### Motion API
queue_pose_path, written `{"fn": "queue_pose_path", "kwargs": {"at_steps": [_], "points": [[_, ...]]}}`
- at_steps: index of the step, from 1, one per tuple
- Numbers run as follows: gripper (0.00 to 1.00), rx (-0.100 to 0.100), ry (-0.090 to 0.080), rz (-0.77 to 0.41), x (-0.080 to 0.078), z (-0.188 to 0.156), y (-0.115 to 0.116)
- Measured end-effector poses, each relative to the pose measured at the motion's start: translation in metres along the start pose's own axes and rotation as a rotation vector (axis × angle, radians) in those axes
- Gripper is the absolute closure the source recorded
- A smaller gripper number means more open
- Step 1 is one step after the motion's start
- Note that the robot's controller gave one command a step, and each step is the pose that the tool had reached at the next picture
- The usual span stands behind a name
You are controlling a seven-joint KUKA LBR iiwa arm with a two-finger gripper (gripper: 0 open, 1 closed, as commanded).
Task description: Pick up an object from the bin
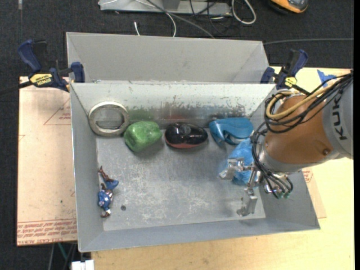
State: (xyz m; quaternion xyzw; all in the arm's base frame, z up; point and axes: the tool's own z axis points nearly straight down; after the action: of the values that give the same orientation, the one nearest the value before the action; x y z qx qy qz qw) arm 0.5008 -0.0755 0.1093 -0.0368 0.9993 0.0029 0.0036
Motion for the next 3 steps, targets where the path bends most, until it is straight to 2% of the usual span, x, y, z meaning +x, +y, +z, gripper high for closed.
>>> {"fn": "queue_pose_path", "kwargs": {"at_steps": [1, 2, 3], "points": [[0.00, 0.000, 0.006, -0.570, -0.044, 0.007, -0.045], [0.00, -0.006, -0.004, -0.268, -0.062, 0.039, -0.071], [1.00, -0.019, -0.012, -1.181, -0.088, 0.039, -0.068]]}}
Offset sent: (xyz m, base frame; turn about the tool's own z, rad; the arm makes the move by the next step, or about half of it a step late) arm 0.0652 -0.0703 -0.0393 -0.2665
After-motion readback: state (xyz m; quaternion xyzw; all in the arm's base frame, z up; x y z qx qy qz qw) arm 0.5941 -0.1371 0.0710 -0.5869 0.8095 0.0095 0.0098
